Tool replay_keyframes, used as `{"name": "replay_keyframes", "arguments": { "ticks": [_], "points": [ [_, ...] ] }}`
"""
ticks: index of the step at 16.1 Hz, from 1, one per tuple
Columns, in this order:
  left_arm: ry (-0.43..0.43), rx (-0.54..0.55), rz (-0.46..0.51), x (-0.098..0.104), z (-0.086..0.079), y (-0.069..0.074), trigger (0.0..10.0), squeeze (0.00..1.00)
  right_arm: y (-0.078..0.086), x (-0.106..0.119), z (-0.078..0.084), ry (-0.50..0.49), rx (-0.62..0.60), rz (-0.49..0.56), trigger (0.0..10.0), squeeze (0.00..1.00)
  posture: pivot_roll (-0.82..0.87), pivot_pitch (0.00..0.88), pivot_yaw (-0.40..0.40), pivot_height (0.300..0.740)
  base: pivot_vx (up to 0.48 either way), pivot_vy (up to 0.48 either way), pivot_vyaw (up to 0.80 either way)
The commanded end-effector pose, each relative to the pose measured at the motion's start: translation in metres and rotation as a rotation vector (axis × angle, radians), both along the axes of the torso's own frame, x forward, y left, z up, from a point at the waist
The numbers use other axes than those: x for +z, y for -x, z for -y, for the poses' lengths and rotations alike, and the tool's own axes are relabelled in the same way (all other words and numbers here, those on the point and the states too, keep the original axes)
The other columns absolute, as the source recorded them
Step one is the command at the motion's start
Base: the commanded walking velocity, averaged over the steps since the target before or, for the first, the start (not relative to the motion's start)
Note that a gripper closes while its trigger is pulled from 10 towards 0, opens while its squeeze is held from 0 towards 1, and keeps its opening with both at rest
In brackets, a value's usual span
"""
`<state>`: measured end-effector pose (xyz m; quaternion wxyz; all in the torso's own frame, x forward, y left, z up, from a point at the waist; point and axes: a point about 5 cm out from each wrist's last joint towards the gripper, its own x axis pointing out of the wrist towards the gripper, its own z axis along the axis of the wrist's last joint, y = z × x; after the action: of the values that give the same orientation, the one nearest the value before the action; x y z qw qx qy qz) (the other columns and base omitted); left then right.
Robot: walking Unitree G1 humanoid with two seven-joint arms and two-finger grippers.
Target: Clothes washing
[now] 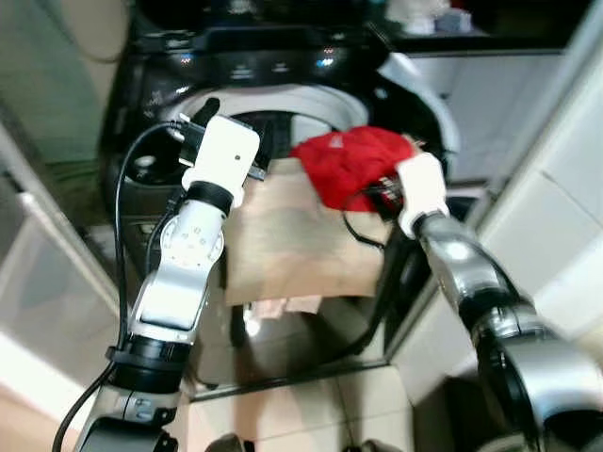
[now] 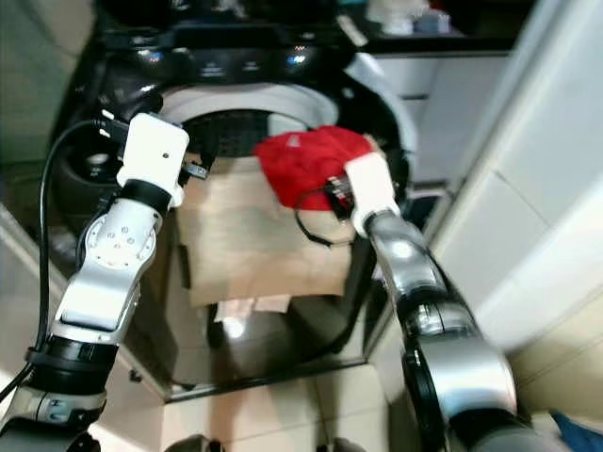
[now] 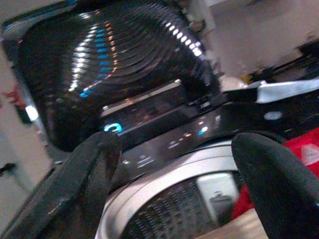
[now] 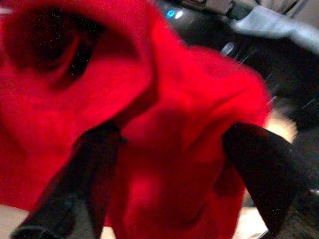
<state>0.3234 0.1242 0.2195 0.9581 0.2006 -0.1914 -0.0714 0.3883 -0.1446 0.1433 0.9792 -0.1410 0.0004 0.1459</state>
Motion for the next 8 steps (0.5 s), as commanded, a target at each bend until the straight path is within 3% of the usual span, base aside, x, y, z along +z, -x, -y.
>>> {"name": "replay_keyframes", "arguments": {
  "ticks": [1,2,3,4,5,8],
  "points": [
    [-0.004,0.008,0.014,0.004,0.0,0.001,10.0,0.0,-0.012,0.032,-0.005,0.02,-0.017,0.083,0.0,0.0,0.02,0.0,-0.03,0.74,0.0,0.0,0.0],
    [-0.001,0.012,0.013,0.003,-0.001,0.002,10.0,0.0,-0.016,0.043,-0.01,0.045,-0.006,0.107,0.0,0.0,0.03,0.0,-0.032,0.74,0.0,0.0,0.0],
    [0.005,0.021,0.013,0.003,-0.001,0.003,10.0,0.0,-0.026,0.075,-0.022,0.122,0.009,0.18,0.0,0.0,0.04,0.0,-0.047,0.74,0.0,0.0,0.0],
    [0.008,0.026,0.013,0.002,-0.002,0.003,10.0,0.0,-0.029,0.091,-0.027,0.158,0.014,0.225,0.0,0.0,0.04,0.0,-0.047,0.74,0.0,0.0,0.0],
    [0.011,0.037,0.014,0.002,-0.003,0.004,10.0,0.0,-0.032,0.128,-0.041,0.231,0.014,0.355,0.0,0.0,0.05,0.0,-0.058,0.74,0.0,0.0,0.0],
    [0.014,0.044,0.014,0.002,-0.004,0.003,10.0,0.0,-0.029,0.159,-0.057,0.364,-0.01,0.552,0.0,0.0,0.05,0.0,-0.059,0.74,0.0,0.0,0.0]
  ]
}}
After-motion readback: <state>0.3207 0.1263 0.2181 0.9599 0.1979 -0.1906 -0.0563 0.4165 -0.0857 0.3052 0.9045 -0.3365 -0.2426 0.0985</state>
